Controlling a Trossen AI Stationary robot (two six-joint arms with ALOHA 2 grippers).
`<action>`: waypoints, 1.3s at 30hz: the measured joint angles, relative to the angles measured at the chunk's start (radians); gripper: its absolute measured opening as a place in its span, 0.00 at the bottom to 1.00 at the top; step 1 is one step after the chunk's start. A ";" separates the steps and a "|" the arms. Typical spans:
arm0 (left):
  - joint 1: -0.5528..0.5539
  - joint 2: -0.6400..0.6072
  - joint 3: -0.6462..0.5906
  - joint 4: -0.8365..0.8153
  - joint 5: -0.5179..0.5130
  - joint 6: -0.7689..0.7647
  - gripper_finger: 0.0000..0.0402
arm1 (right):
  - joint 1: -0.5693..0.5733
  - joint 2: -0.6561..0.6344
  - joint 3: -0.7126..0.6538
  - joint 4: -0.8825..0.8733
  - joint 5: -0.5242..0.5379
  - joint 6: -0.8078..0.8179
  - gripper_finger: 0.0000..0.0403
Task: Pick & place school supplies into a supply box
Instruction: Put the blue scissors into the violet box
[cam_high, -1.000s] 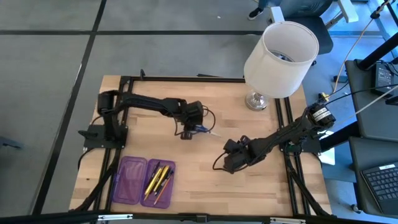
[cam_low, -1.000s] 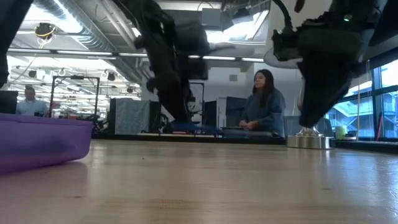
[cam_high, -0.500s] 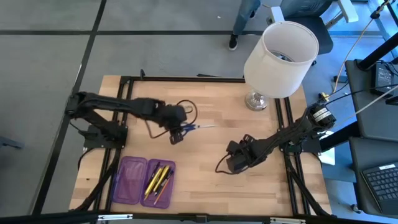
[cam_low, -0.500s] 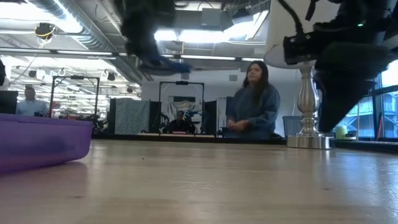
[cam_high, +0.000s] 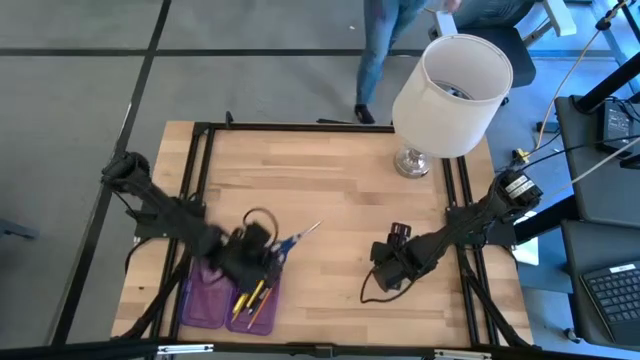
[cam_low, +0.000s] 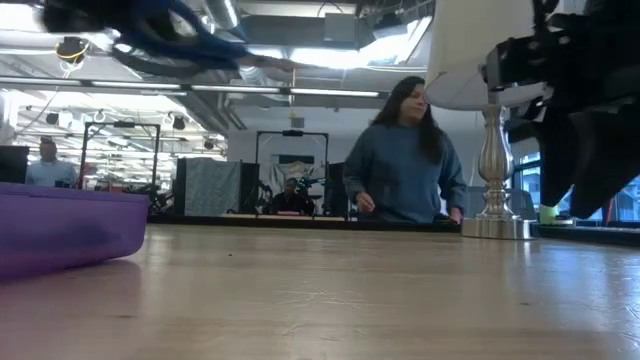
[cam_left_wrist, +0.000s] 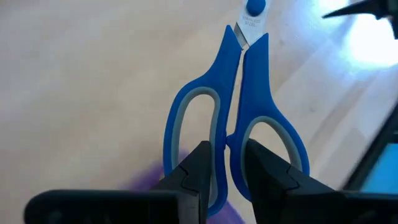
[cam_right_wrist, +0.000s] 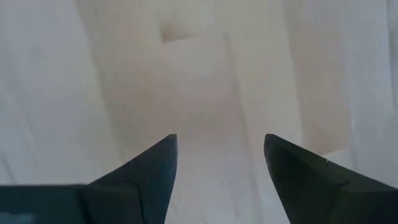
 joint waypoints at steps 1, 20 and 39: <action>-0.041 0.016 0.000 0.002 -0.022 -0.064 0.17 | 0.008 0.000 0.000 0.000 0.000 0.000 0.60; -0.445 0.364 0.024 0.121 -0.103 -0.842 0.17 | 0.087 0.000 0.000 0.129 0.000 0.037 0.60; -0.500 0.373 0.034 0.032 0.003 -0.883 0.17 | 0.086 0.000 0.000 0.242 0.000 0.038 0.60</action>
